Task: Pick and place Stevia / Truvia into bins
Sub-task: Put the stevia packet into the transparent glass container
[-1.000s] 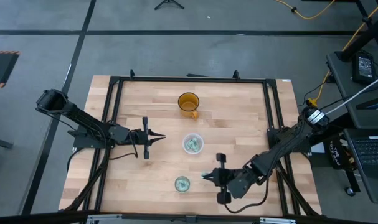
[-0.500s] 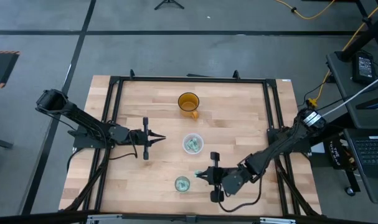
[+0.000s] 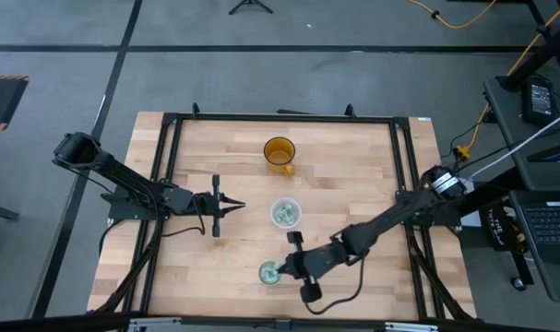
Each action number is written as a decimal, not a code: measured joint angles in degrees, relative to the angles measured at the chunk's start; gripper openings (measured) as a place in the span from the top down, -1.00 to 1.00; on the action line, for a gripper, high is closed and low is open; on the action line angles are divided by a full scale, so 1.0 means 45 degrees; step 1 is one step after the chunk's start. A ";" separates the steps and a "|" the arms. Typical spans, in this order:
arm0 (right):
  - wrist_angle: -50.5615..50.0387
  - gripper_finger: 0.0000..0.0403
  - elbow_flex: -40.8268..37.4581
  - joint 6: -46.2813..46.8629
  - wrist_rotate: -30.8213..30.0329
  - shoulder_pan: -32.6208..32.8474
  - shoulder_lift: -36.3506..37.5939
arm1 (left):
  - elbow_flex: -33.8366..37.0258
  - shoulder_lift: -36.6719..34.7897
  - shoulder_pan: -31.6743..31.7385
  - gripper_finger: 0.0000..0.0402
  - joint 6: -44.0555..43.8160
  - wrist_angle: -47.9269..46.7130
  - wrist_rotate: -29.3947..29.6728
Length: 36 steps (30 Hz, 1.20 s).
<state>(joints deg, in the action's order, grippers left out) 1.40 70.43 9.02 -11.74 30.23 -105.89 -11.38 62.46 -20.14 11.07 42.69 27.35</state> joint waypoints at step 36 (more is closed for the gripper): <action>-0.7070 1.00 0.6169 -0.0048 0.0921 -0.0315 -0.3551 | 0.0000 0.0000 0.0000 0.91 0.0033 -0.0137 0.0010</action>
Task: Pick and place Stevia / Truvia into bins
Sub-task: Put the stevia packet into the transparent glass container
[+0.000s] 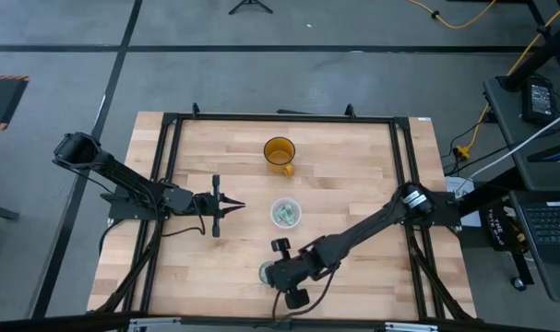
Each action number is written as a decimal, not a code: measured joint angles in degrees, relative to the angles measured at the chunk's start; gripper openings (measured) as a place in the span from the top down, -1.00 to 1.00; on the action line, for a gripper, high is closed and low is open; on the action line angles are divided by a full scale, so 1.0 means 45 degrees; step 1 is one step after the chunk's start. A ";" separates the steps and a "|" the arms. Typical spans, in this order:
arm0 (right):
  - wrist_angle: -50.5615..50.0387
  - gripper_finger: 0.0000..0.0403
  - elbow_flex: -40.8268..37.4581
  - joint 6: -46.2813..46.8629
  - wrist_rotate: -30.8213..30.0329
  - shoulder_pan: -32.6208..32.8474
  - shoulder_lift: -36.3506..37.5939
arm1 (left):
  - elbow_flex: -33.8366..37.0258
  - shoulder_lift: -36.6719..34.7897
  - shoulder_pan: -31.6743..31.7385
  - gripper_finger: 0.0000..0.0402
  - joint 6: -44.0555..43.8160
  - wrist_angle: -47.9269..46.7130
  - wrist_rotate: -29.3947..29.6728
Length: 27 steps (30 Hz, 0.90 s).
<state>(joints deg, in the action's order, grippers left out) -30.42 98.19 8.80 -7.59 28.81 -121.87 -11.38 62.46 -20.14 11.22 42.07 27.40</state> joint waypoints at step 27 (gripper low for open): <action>0.0780 1.00 -0.0010 0.0344 0.1327 -0.0558 -0.1422 | 0.0000 0.0000 0.0000 0.91 -0.0014 0.0027 -0.0004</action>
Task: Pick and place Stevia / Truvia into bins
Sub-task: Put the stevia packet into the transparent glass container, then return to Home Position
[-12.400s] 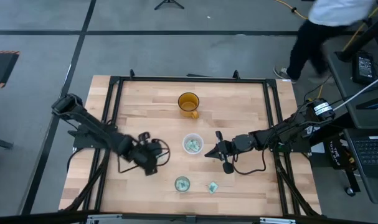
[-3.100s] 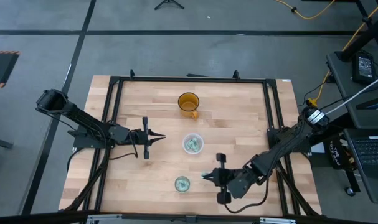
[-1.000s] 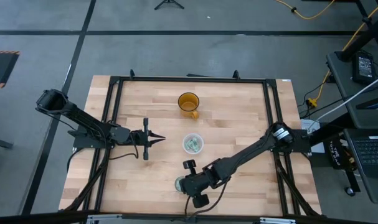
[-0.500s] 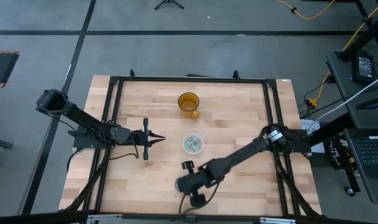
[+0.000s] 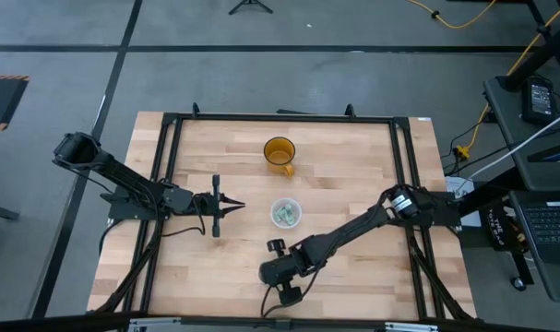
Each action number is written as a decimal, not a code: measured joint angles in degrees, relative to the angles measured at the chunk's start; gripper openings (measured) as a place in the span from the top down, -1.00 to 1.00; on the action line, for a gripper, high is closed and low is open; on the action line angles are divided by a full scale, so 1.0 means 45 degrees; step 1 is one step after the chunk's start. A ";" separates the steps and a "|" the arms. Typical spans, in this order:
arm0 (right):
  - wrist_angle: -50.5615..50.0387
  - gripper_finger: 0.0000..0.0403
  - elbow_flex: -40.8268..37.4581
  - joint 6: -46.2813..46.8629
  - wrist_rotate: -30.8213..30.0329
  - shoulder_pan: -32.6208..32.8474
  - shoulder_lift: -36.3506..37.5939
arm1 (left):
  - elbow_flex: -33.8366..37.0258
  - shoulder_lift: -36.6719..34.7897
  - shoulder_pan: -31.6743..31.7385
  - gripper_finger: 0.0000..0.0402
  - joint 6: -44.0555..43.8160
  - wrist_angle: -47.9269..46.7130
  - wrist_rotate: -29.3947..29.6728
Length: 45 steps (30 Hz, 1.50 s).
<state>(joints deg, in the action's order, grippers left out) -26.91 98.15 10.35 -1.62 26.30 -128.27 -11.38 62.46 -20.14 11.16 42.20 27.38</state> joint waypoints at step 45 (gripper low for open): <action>-0.2884 0.95 0.0597 -0.1032 -0.1106 -0.0070 0.3353 | -0.0002 0.0000 0.0000 0.91 0.0004 -0.0083 -0.0005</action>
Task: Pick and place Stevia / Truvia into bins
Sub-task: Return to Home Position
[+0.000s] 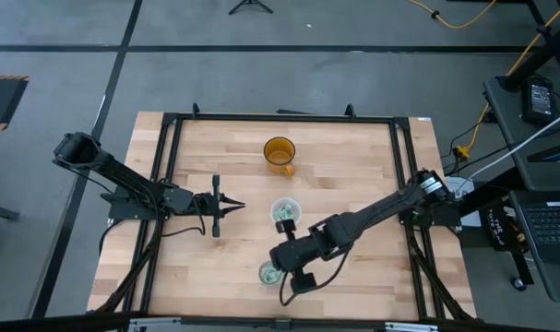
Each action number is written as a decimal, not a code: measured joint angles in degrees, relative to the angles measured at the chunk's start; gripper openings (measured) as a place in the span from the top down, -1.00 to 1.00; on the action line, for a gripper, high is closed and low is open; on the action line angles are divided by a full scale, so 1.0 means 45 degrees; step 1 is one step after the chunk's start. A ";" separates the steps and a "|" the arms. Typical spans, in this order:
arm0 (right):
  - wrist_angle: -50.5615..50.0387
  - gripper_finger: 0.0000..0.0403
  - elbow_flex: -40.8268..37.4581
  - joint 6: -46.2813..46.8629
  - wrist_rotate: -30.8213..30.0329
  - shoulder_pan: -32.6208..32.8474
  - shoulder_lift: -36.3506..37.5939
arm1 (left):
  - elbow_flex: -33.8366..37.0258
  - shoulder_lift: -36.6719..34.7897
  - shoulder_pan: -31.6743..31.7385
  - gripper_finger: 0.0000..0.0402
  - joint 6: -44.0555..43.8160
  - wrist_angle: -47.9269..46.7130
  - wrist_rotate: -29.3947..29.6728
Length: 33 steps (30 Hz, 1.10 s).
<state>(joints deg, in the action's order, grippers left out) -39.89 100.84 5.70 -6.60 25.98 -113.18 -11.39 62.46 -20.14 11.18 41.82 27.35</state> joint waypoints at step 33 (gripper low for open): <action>1.2718 0.99 -1.2592 0.0198 -0.1047 0.0105 0.5540 | 0.0002 0.0039 0.0000 0.91 -0.2099 -0.0291 -0.1052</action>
<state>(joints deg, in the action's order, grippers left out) 17.34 44.17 6.59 -11.31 26.46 -88.25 -11.38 62.63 -20.14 1.73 40.51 22.62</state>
